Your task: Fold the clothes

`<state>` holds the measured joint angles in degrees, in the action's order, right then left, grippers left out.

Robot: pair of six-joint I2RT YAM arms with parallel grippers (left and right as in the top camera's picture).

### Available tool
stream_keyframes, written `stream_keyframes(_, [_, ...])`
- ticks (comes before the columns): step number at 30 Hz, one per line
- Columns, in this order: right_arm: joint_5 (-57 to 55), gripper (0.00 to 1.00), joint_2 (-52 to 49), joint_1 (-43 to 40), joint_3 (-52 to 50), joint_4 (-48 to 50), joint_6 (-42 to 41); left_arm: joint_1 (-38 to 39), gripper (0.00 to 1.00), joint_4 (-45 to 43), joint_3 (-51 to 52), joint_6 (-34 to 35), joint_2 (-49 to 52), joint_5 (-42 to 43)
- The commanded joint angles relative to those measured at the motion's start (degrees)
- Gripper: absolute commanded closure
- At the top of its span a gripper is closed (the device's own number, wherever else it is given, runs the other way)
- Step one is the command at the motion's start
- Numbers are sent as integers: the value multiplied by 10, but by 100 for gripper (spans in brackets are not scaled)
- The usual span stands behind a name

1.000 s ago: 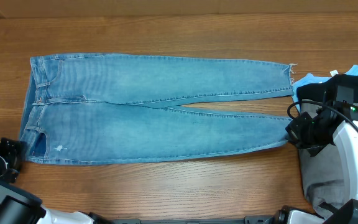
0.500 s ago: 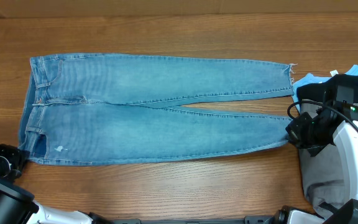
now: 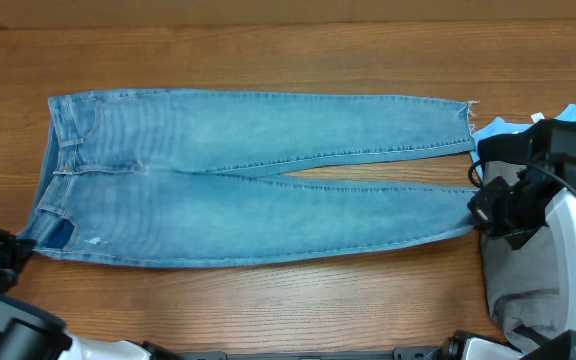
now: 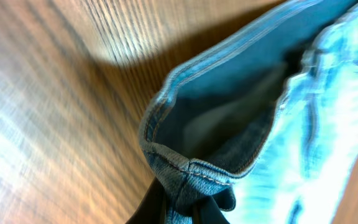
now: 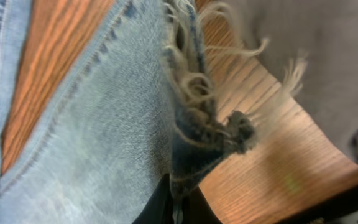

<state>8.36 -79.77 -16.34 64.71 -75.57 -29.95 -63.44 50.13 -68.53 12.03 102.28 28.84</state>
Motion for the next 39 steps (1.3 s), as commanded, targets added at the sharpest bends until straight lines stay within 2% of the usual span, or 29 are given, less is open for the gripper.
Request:
stream_keyframes(1, [-41,96,29,2,53,-23,16,-15,96,35,-44,17,-72,-13])
stream_keyframes(11, [-45,96,99,2,132,-144,19,-15,96,113,-70,47,-187,-116])
stream_keyframes(17, [-45,96,153,2,136,-183,19,-15,96,185,-141,78,-210,-219])
stream_keyframes(21, [-51,96,169,2,136,-190,18,-15,96,215,-191,79,-210,-219])
stream_keyframes(29, [-44,96,135,2,136,-142,-21,-10,96,218,-208,79,-200,-186])
stream_keyframes(39, [71,96,-51,2,136,7,-31,5,96,185,-208,81,-104,-190])
